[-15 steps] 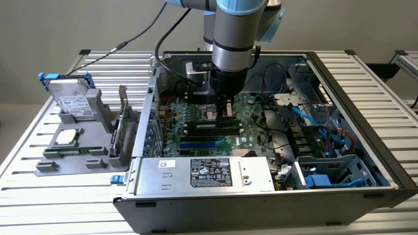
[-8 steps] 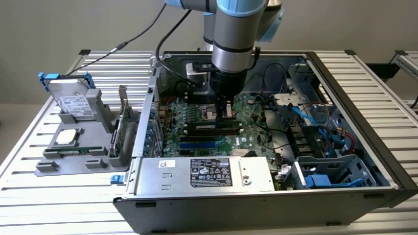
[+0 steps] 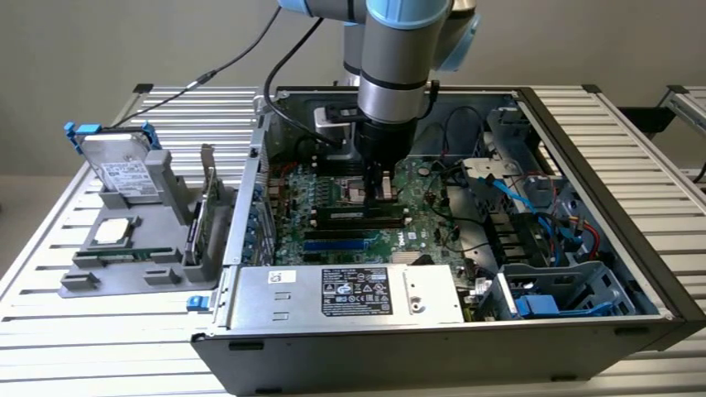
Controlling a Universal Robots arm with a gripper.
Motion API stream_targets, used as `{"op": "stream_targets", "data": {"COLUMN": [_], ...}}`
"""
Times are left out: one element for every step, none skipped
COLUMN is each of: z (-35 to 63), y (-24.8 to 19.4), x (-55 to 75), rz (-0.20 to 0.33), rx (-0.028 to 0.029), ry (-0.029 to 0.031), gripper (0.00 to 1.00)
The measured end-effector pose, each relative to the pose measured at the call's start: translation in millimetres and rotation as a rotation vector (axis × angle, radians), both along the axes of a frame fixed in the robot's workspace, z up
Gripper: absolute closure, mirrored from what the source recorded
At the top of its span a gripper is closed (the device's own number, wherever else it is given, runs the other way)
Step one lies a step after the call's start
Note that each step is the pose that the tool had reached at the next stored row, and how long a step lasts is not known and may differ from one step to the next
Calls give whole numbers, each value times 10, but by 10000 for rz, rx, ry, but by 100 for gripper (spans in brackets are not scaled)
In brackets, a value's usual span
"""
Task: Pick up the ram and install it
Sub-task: 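Insert the ram into the slot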
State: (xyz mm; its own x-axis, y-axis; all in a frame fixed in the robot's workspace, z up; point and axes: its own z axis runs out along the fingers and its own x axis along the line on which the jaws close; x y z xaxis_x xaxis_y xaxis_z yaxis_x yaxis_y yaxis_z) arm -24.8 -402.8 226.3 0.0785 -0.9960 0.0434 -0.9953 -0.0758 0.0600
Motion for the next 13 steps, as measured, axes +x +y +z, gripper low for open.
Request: {"op": "stream_targets", "data": {"z": [-1,-1,-1,-1,-1,-2,-3,-2,-2,-2,-1,-1,-1], "y": [0,0,0,0,0,-1,-1,-1,-2,-2,-2,-2,-2], "x": [0,0,0,0,1,1,1,2,4,5,6,8,9], "rz": [3,4,5,7,8,8,8,8,8,8,7,5,-5], "rx": [1,2,2,2,2,4,5,4,3,2,2,2,2], "ry": [2,5,9,15,19,21,21,22,22,22,23,23,23], "gripper": [87,87,87,87,87,87,87,87,87,87,87,87,87]}}
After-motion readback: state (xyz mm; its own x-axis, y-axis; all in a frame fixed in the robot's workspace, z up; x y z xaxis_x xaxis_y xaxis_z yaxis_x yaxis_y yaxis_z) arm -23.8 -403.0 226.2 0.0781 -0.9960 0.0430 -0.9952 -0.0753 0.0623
